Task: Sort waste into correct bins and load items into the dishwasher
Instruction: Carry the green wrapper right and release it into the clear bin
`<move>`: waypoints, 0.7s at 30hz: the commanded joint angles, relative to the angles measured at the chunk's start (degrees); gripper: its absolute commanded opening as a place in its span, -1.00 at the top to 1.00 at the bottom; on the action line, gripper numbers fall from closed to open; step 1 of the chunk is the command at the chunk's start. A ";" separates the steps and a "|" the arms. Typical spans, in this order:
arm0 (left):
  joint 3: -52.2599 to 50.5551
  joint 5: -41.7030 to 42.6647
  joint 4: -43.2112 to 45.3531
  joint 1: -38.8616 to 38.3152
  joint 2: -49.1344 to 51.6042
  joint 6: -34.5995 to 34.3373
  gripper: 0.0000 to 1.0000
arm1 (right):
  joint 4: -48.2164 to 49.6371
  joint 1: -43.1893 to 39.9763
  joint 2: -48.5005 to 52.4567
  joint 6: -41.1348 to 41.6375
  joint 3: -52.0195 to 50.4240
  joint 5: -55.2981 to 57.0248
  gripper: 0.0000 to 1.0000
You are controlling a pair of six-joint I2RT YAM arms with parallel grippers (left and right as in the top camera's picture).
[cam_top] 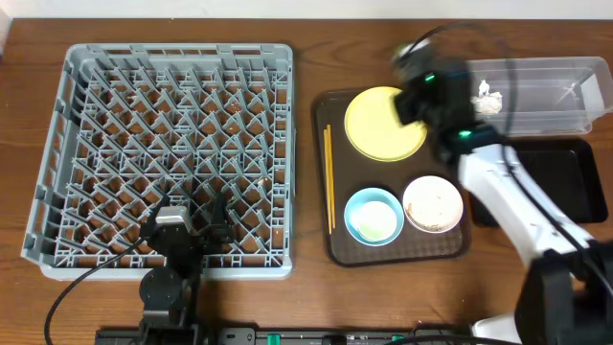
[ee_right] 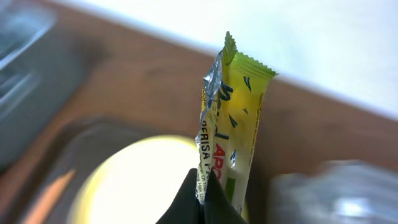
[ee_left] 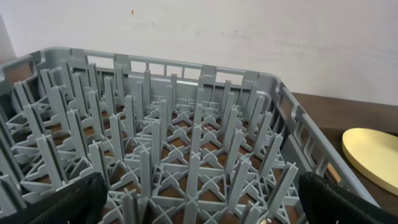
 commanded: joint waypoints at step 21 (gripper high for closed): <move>-0.98 -1.90 -2.29 0.31 0.00 0.76 -0.96 | 5.51 -23.61 6.25 6.67 1.84 5.53 0.98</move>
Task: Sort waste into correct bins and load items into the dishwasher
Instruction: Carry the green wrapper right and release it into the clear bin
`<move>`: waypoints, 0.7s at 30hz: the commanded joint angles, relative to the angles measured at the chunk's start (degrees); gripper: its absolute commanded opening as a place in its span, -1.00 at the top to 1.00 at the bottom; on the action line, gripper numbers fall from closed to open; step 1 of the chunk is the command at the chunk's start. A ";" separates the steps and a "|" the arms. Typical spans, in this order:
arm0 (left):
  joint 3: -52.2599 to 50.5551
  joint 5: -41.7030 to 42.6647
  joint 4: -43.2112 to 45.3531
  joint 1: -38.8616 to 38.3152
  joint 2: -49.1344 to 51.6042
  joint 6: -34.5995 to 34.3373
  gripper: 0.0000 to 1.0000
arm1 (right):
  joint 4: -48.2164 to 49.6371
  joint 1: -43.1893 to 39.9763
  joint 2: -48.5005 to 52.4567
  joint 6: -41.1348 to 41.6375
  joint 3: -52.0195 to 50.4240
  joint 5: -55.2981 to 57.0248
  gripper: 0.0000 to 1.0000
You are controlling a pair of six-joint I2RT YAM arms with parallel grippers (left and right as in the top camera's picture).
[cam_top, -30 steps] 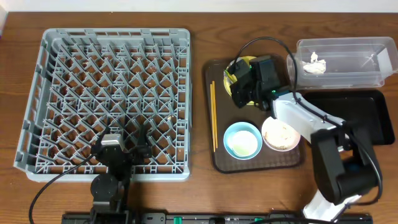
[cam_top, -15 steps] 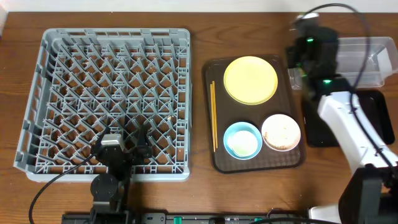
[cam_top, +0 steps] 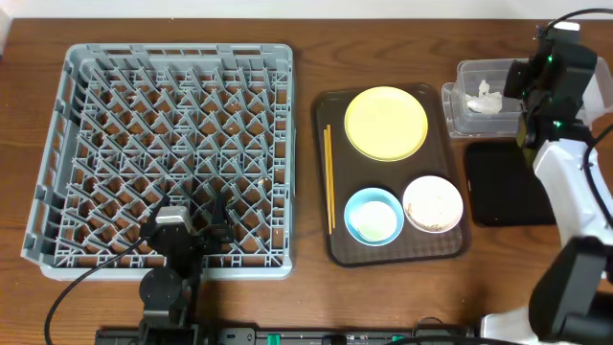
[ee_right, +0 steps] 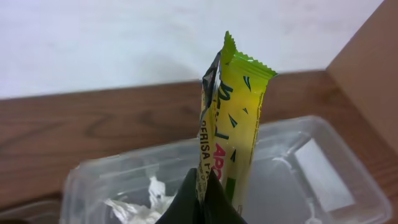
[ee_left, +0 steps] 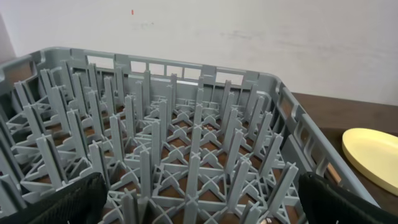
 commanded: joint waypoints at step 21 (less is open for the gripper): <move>-0.98 -1.92 -2.29 0.31 0.00 0.79 -0.96 | -4.37 -0.96 -2.84 8.52 0.26 -9.03 -0.98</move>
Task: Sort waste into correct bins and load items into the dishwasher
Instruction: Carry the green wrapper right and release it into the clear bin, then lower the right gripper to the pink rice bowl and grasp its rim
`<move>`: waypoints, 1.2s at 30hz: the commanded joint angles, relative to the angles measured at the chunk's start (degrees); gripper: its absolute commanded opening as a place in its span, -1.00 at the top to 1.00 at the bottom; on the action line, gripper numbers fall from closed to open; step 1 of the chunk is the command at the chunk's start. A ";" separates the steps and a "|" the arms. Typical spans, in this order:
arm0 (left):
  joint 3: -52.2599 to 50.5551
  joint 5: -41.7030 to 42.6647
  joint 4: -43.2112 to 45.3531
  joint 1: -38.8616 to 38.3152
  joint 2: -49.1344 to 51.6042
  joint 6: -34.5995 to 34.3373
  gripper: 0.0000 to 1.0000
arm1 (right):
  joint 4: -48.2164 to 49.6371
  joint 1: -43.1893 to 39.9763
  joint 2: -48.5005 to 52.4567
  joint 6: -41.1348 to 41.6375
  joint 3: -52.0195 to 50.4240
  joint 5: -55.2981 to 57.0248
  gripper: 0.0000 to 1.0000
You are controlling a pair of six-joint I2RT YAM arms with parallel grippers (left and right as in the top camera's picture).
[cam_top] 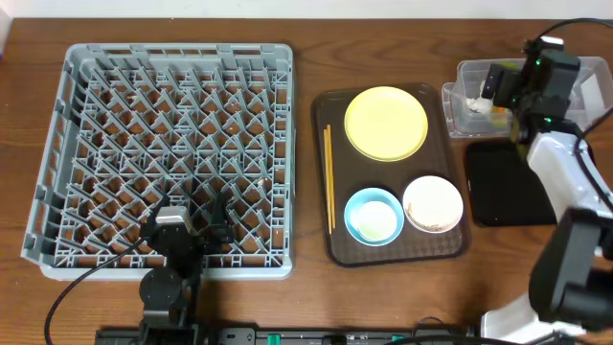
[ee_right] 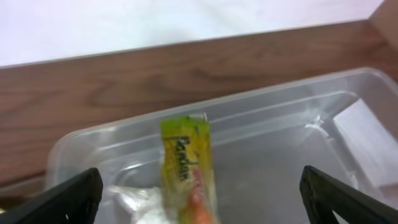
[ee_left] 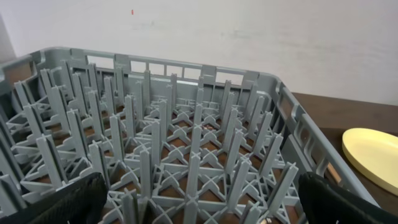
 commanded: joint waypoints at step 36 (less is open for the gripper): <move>-0.98 -1.92 -2.29 0.31 0.00 0.76 -0.96 | -51.60 24.76 -11.72 16.74 0.02 -6.43 -0.57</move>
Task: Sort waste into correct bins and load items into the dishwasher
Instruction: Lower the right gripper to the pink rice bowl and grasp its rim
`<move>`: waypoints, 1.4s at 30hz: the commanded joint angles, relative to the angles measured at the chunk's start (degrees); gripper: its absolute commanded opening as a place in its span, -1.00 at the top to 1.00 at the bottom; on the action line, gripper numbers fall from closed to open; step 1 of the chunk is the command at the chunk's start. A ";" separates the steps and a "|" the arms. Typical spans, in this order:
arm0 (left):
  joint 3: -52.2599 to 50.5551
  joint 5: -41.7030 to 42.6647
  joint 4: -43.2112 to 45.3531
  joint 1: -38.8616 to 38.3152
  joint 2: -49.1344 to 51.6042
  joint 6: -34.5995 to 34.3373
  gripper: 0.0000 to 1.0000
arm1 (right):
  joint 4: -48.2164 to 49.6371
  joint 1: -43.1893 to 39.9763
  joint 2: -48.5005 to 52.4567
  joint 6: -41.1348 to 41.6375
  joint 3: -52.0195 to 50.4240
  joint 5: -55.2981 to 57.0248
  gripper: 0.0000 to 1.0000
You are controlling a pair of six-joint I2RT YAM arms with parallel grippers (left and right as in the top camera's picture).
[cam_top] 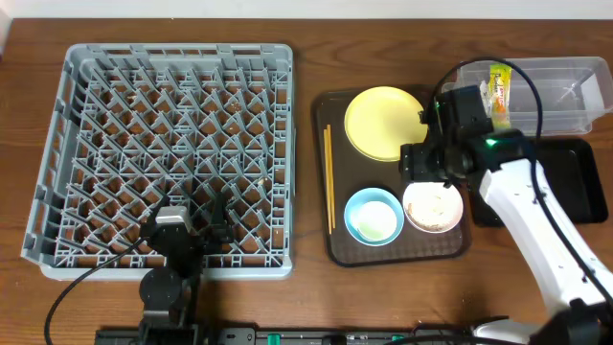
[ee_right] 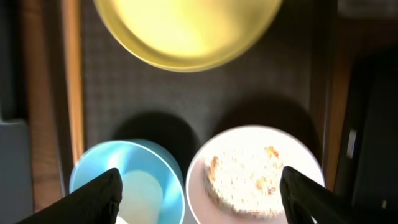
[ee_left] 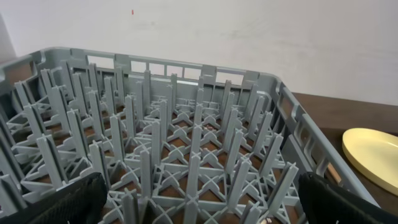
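Note:
The grey dishwasher rack (cam_top: 177, 158) fills the table's left half. My left gripper (cam_top: 192, 225) rests open over its front part, the rack's pegs (ee_left: 186, 137) between its fingers (ee_left: 68, 199). A dark tray (cam_top: 330, 244) holds a yellow plate (cam_top: 383, 123), a blue bowl (cam_top: 372, 216), a white bowl with food scraps (cam_top: 433, 204) and chopsticks (cam_top: 329, 177). My right gripper (cam_top: 421, 163) hangs open above the tray, holding nothing. Its fingers (ee_right: 99, 193) straddle the blue bowl (ee_right: 137, 180) and the white bowl (ee_right: 255, 174). A yellow-green wrapper (cam_top: 498, 84) lies in the clear bin (cam_top: 556, 91).
A black bin (cam_top: 575, 187) sits right of the tray, in front of the clear bin. White crumpled waste in the clear bin is mostly hidden behind my right arm. Bare wooden table shows around the rack and tray.
My right gripper has left the clear bin and now hangs open over the tray between the plate and the two bowls. The wrapper stays in the clear bin. The left arm has not moved.
My right gripper held the yellow-green wrapper above the yellow plate, then held it over the clear bin. After that it was open with the wrapper in the bin. Now it is over the tray's bowls. The left gripper stayed at the rack throughout.

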 commanded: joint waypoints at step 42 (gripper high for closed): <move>-1.03 -1.88 -2.27 0.31 0.00 0.76 -0.96 | 2.86 4.13 17.42 26.45 -0.09 4.24 -0.12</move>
